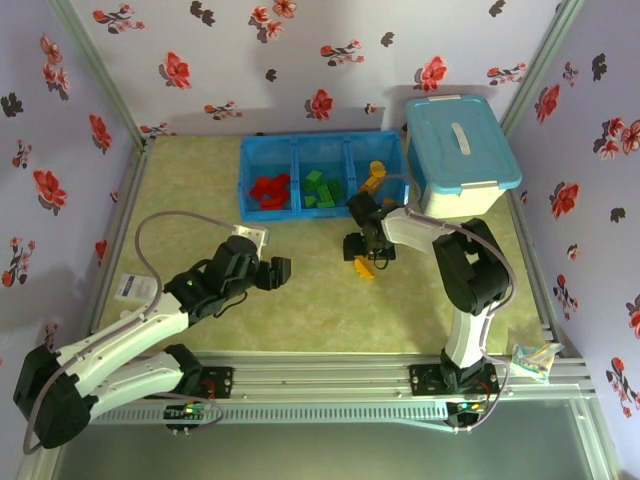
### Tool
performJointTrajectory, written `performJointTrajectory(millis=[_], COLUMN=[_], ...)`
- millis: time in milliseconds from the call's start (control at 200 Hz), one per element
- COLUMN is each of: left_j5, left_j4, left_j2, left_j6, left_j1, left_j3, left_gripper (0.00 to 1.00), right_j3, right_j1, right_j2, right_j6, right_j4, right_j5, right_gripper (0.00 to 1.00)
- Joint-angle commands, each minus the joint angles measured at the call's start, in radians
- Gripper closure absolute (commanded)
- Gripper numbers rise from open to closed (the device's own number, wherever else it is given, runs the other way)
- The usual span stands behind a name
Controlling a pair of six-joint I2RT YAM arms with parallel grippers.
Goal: Sort the legos into containers by color
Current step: Pick up the lego from the center of the table.
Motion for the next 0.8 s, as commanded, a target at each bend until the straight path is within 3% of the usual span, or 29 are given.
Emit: performJointTrajectory(millis=[0, 320, 795], left_j5=[-0.022, -0.022, -0.022], left_j4=[0.012, 0.02, -0.01], left_j2=[-0.013, 0.01, -0.001], left_j6=[-0.015, -0.01, -0.004], left_j1=[0.01, 0.02, 0.022], left_j3=[-0.009, 0.002, 0.003], left_gripper=[0.27, 0.28, 0.29], right_j3=[0.027, 0.03, 0.2], right_j1=[0.007, 0.01, -0.016], right_j2=[0.041, 0.036, -0.106], right_j6=[0.003, 0.006, -0.052], right_j4=[0.004, 0.003, -0.148], right_j5=[0.013, 0.017, 0.165], right_gripper=[0.21, 0.44, 0.46])
